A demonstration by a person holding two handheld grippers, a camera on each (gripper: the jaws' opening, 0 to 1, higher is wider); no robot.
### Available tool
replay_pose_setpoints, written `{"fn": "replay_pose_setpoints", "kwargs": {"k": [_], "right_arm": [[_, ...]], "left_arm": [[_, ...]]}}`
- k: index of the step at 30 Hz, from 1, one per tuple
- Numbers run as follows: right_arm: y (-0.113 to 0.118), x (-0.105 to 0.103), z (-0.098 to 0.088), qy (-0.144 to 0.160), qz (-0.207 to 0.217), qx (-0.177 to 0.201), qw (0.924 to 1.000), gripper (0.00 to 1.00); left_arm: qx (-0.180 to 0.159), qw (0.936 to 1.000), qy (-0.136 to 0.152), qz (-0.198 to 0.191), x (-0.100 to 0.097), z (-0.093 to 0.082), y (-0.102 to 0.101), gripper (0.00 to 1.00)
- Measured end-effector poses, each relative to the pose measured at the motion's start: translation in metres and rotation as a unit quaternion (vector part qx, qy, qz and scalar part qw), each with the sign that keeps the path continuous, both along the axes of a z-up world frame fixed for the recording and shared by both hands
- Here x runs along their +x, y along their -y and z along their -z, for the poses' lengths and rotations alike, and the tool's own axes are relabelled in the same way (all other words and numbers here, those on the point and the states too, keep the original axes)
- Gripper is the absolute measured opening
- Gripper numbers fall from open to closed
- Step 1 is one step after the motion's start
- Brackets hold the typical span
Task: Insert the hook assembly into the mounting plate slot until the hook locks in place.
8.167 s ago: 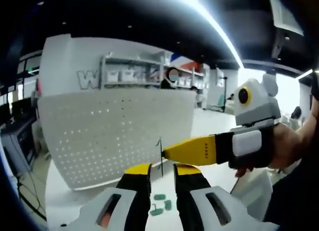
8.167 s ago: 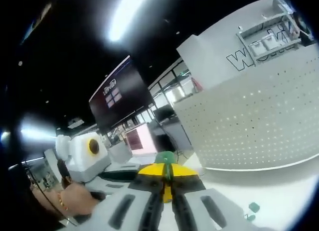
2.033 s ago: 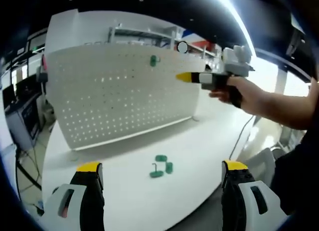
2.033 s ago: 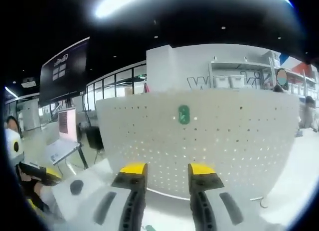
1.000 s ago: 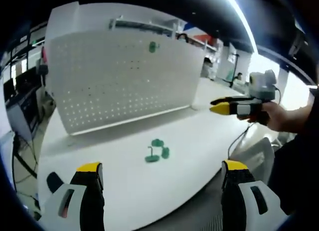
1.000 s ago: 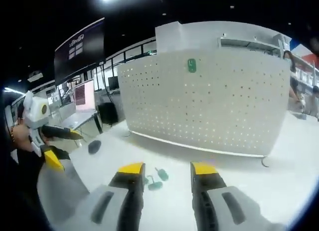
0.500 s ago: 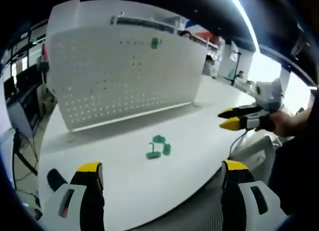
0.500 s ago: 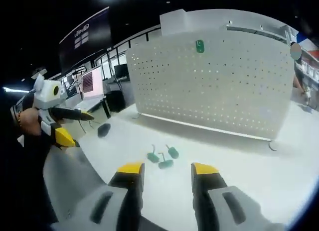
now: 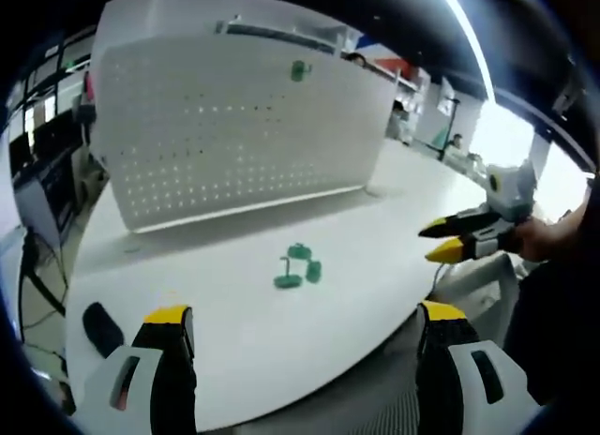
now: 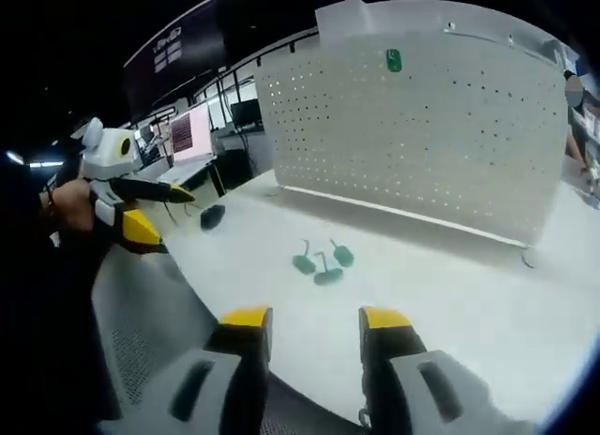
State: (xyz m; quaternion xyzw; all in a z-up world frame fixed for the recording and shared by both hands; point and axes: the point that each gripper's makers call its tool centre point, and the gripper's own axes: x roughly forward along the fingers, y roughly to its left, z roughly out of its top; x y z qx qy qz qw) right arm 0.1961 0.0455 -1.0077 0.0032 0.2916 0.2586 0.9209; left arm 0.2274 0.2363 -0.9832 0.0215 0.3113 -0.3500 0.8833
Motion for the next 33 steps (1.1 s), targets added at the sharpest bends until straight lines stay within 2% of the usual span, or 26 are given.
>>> {"fn": "replay_pose_setpoints", "kwargs": {"k": [7,11,16,23,28,33], "right_arm": [[-0.012,0.008,0.014,-0.013,-0.045,-0.009,0.9989,0.33],[-0.021,0.018,0.031,-0.027,-0.066,-0.013,0.9974,0.32],[-0.036,0.032,0.043,-0.036,-0.086,-0.007,0.9956,0.32],[-0.05,0.068,0.061,-0.046,-0.108,-0.014,0.993,0.3],[-0.056,0.103,0.076,-0.055,-0.098,-0.018,0.9934,0.29],[-0.065,0.119,0.089,-0.069,-0.107,-0.023,0.9916,0.27]], "left_arm": [[0.001,1.0,-0.002,0.003,0.0,0.0,0.002,1.0],[0.006,0.9999,-0.009,0.007,-0.001,0.003,0.003,1.0],[-0.001,1.0,-0.01,-0.001,0.002,0.001,0.002,1.0],[0.007,0.9999,-0.015,-0.004,0.003,0.004,-0.002,1.0],[0.007,0.9997,-0.022,-0.01,0.0,0.007,-0.004,1.0],[0.01,0.9993,-0.031,-0.017,-0.002,0.012,-0.008,0.99]]}}
